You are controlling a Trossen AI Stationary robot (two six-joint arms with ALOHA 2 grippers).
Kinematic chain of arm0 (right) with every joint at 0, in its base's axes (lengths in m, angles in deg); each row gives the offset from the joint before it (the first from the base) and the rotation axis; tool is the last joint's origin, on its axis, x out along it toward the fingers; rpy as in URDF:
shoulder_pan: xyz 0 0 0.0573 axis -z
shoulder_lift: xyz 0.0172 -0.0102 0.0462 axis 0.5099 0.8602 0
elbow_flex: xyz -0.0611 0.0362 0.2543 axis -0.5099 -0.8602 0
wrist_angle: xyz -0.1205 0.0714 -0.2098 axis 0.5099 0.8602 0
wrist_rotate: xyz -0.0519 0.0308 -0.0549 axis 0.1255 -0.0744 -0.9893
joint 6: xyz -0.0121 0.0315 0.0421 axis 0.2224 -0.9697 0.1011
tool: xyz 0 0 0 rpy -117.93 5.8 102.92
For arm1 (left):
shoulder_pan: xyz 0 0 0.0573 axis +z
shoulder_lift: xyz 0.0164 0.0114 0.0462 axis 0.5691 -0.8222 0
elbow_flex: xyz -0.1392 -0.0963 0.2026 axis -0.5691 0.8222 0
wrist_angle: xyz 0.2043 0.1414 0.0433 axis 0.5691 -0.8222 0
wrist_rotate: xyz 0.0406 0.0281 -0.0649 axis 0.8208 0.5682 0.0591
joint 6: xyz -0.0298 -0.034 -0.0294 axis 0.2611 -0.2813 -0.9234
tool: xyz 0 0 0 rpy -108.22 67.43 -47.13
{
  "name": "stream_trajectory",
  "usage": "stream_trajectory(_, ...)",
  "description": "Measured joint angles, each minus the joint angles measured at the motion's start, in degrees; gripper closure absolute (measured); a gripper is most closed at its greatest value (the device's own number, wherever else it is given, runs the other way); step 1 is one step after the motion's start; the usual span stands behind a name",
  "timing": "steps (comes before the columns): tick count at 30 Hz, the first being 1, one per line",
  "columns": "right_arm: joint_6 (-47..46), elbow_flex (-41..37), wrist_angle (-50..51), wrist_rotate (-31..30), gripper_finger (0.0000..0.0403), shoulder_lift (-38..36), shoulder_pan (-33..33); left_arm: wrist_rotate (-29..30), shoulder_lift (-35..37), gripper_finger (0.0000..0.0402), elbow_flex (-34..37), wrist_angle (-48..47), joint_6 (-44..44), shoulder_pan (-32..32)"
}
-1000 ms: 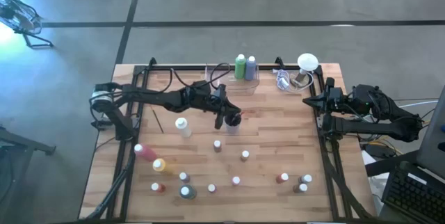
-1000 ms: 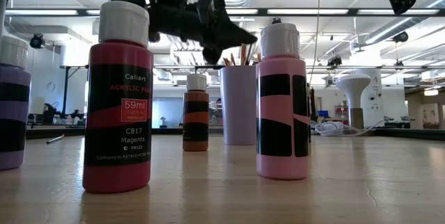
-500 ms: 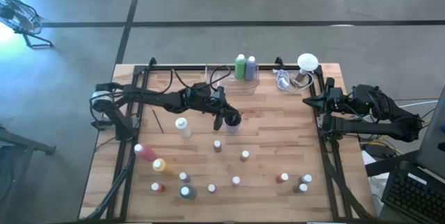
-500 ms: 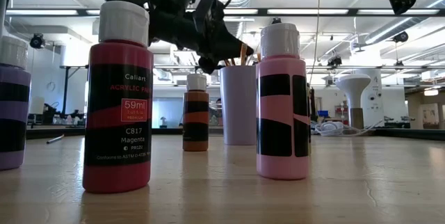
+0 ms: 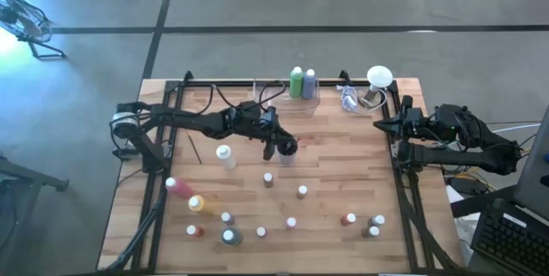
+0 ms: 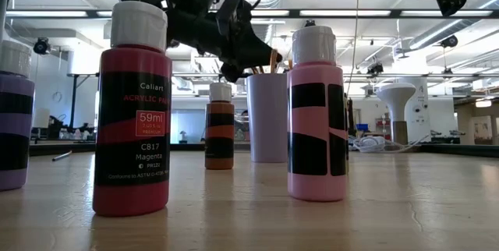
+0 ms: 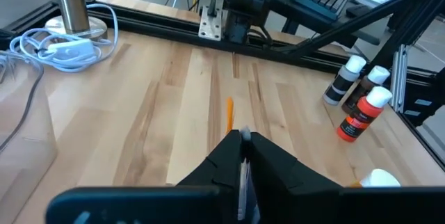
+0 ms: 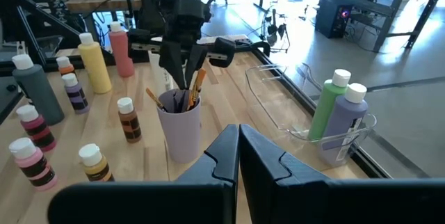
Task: Pick & Place Paint Supplies
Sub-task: Put the silver paint brush into the purple cup, then put the gold paint brush into the purple cup
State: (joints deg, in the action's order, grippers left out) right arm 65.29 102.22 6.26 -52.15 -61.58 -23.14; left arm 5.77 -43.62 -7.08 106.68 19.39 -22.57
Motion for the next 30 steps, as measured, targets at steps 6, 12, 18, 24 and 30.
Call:
stream_trajectory(6,-0.02,-0.02,0.0,0.01,0.0394,0.01,0.01,-0.01,0.0,0.0354,-0.01,0.02,0.0,0.0)
stream_trajectory(12,-0.07,-0.01,0.02,0.0,0.0394,0.01,0.01,1.03,0.03,0.0358,-1.84,0.0,1.08,0.0)
stream_trajectory(18,0.0,-0.02,0.02,0.01,0.0394,0.01,-0.01,-0.03,2.32,0.0358,-5.5,0.1,-0.66,0.0)
stream_trajectory(24,-0.03,-0.02,0.02,0.01,0.0394,0.01,-0.01,-3.49,8.23,0.0358,-10.5,-11.48,-1.92,0.46)
stream_trajectory(30,-0.07,0.0,0.01,0.0,0.0394,0.01,0.01,18.1,15.57,0.0358,-24.55,-45.06,-2.91,-0.06)
